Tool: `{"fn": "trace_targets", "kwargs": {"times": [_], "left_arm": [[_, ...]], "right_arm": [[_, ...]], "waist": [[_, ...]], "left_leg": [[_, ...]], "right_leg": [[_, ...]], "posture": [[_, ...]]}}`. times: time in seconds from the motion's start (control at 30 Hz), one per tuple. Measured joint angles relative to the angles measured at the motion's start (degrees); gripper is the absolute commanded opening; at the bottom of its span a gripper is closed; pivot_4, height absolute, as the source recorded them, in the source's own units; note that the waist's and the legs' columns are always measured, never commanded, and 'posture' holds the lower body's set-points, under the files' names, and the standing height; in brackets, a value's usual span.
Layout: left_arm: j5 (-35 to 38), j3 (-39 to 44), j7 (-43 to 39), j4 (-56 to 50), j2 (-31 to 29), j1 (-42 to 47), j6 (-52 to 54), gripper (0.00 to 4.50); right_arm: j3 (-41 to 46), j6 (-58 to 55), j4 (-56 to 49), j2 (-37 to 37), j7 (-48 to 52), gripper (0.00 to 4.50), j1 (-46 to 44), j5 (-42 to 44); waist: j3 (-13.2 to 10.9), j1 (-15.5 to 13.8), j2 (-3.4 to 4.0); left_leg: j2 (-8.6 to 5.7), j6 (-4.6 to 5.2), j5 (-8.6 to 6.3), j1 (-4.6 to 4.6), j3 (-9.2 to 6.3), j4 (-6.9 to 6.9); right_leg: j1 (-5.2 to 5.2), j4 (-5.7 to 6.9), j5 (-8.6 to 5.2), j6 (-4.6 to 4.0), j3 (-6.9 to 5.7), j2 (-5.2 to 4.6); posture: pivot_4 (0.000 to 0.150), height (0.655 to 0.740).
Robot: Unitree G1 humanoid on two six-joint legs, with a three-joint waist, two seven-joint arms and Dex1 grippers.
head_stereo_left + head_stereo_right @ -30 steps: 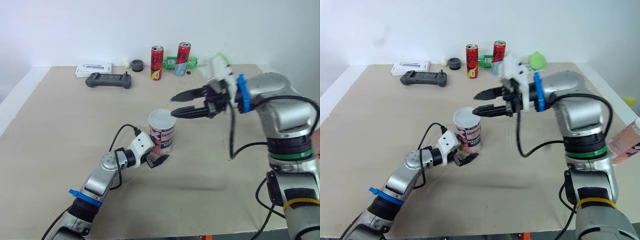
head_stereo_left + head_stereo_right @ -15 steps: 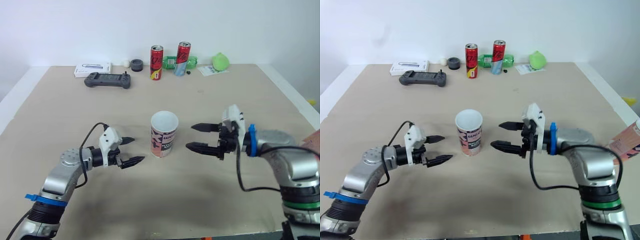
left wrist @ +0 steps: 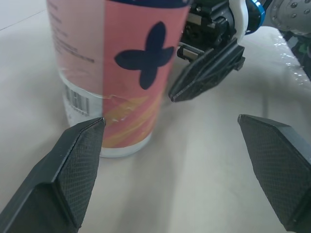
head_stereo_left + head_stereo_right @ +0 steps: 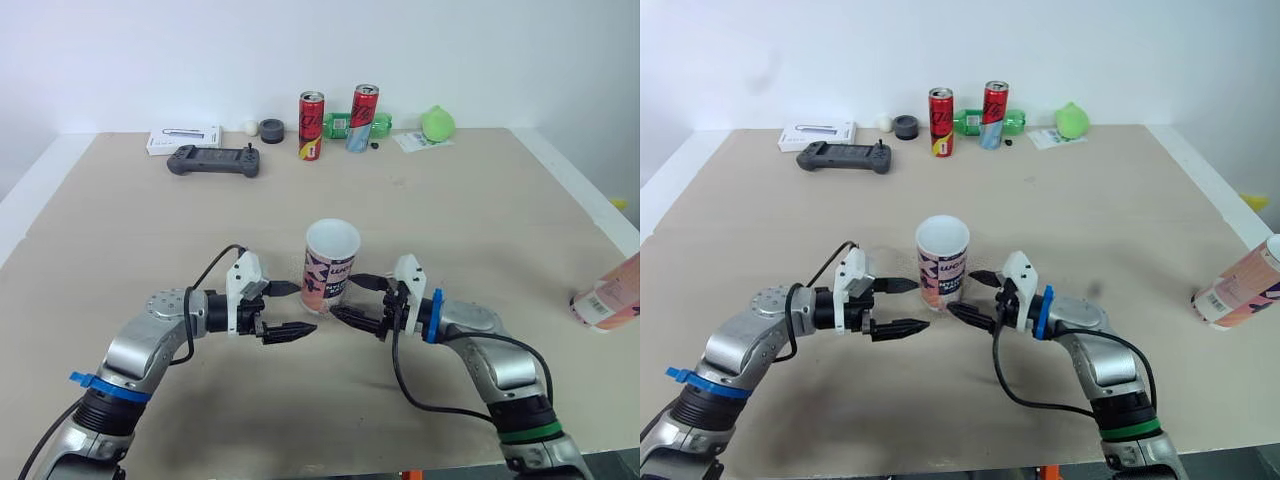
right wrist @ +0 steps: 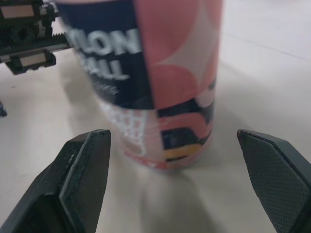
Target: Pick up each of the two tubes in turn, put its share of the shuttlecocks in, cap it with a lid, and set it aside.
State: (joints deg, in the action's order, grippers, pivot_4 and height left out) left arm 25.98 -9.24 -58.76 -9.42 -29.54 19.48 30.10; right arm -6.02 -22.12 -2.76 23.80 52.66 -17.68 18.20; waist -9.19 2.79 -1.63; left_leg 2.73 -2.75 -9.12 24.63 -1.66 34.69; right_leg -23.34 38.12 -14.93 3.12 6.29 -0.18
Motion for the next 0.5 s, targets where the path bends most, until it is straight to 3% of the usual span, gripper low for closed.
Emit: {"fn": "trace_targets", "kwargs": {"times": [0.5], "left_arm": [[-3.03, -0.33, 2.01, 2.23, 1.6, -0.1, -2.94, 4.5]], "right_arm": [[-3.95, 3.61, 3.75, -1.65, 0.83, 4.46, -1.84, -2.33]], "waist": [[0.0, -0.01, 0.0]], "left_leg": [[0.0, 0.0, 0.0, -0.01, -0.01, -0.01]], "right_leg": [[0.01, 0.01, 0.01, 0.0, 0.0, 0.0]], "posture": [[0.15, 0.74]]}}
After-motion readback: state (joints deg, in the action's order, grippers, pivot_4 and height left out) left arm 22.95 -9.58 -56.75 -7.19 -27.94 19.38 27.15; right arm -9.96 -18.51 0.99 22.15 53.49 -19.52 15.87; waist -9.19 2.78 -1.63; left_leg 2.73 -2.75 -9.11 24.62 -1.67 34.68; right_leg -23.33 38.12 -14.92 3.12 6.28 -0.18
